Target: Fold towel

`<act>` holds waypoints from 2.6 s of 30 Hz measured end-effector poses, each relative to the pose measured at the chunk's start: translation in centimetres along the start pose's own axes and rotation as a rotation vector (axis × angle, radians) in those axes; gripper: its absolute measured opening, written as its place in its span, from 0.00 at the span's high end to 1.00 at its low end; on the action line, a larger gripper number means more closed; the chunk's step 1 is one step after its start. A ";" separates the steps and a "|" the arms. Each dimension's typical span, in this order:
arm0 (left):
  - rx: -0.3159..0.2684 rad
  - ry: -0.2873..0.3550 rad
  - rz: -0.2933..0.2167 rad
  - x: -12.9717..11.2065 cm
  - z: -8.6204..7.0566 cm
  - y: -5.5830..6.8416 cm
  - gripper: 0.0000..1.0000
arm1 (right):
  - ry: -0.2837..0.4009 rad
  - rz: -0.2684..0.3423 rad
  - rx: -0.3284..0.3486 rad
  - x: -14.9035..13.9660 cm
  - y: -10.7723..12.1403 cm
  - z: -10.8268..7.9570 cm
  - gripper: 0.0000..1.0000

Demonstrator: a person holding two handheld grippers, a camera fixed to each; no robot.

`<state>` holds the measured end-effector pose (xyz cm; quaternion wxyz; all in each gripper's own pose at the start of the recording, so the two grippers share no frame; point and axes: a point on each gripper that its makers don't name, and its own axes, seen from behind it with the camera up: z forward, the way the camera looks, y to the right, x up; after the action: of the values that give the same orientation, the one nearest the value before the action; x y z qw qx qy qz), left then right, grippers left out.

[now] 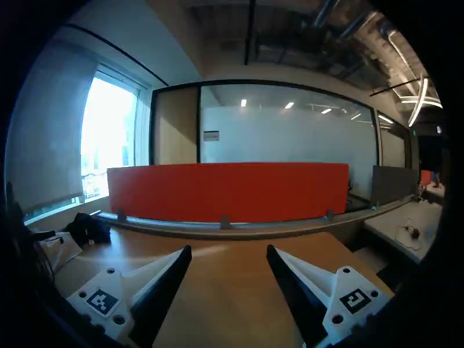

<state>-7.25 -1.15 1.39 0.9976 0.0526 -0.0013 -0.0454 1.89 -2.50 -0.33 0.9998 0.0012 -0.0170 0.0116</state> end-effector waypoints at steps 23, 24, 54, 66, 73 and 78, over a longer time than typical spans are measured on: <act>0.018 0.090 -0.040 -6.3 0.8 -3.0 0.03 | 0.021 -0.055 0.008 -4.4 -2.3 0.1 0.00; 0.018 0.092 -0.039 -6.4 0.9 -3.0 0.03 | 0.022 -0.054 0.009 -4.5 -2.4 0.2 0.00; 0.029 0.105 0.025 -7.9 0.9 -2.3 0.03 | 0.042 -0.057 0.014 -5.4 -1.1 0.7 0.00; 0.028 0.106 0.030 -8.0 0.9 -2.3 0.03 | 0.080 -0.049 -0.033 -7.1 1.3 0.3 0.00; 0.028 0.106 0.030 -8.0 0.9 -2.3 0.03 | 0.079 -0.037 -0.043 -9.8 2.6 0.3 0.00; 0.028 0.106 0.029 -8.0 0.9 -2.3 0.03 | 0.086 -0.033 -0.044 -11.5 3.2 0.5 0.00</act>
<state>-15.41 -2.78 2.11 0.9960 0.0690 0.0501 -0.0278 -9.72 0.45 -0.19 0.9994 -0.0208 0.0258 -0.0050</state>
